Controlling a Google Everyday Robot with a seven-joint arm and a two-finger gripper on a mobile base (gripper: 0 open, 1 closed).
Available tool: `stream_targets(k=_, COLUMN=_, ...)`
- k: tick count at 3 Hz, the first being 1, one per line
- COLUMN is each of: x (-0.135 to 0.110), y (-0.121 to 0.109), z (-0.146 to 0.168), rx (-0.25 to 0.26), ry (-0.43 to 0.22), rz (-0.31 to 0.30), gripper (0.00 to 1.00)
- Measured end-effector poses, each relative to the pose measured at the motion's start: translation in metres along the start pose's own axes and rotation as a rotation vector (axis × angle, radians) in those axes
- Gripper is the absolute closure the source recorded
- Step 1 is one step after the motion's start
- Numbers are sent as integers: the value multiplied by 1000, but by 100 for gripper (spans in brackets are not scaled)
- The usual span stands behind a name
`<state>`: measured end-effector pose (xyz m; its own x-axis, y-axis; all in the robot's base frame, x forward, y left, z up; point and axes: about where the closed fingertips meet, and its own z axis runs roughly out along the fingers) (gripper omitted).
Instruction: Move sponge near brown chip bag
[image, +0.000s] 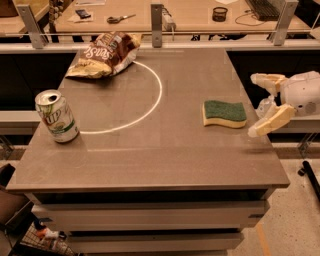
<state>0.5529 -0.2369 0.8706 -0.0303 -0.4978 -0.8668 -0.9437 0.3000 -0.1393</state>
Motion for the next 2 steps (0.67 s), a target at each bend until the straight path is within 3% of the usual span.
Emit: stream_targets(k=2, x=5, y=0, z=33, rx=-67, ry=-14, rz=7, gripper=0)
